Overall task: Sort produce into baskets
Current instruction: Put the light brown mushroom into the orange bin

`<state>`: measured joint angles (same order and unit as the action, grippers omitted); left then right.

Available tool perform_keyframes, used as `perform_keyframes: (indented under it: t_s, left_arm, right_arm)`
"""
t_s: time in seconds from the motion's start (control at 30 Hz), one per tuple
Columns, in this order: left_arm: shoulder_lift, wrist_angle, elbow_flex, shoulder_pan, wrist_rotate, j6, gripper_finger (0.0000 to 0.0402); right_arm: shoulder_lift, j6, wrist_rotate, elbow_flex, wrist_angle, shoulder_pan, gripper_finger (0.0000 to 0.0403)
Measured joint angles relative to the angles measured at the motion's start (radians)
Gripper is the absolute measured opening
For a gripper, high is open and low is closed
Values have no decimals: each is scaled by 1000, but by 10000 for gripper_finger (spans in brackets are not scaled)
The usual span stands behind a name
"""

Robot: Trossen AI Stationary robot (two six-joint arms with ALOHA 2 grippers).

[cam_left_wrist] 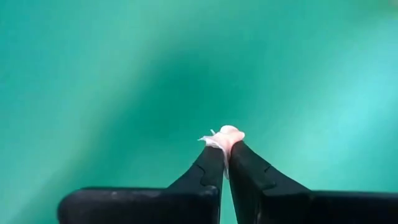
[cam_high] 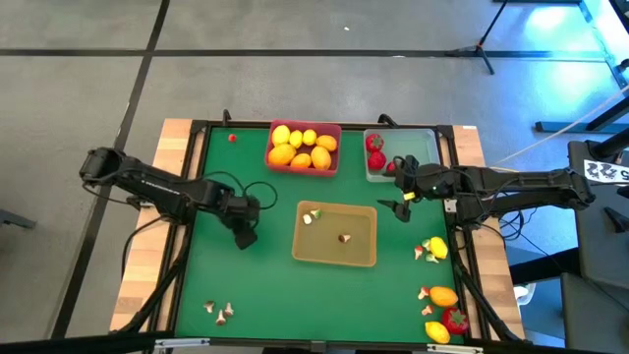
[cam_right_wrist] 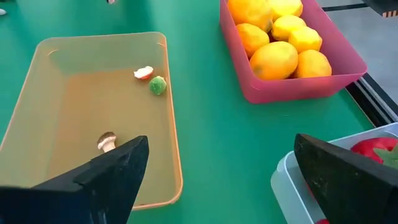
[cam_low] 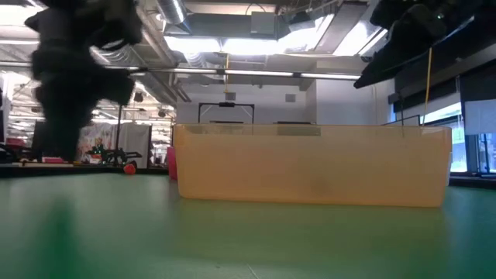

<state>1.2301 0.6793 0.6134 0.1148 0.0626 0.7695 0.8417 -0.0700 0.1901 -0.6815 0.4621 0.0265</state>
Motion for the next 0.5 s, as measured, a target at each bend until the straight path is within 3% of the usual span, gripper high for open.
perform_keyframes:
  t_s: [0.5]
  left_arm:
    - [3,-786,34,-37,-125,-435,20]
  right_arm:
    - [20,58,1,0,-78,0,399]
